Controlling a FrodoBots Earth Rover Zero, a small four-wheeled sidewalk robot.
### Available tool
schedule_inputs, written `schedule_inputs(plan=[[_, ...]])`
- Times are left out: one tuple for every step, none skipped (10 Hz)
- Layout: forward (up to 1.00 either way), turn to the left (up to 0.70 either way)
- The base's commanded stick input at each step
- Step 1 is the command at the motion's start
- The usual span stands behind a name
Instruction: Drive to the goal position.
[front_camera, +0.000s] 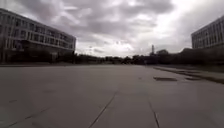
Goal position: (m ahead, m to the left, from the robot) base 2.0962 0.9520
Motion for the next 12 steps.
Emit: schedule_inputs(plan=[[0.70,0.00],[0.70,0.00],[0.70,0.00],[0.70,0.00],[0.70,0.00],[0.70,0.00],[0.70,0.00],[0.70,0.00],[0.70,0.00],[0.70,0.00],[0.70,0.00],[0.70,0.00]])
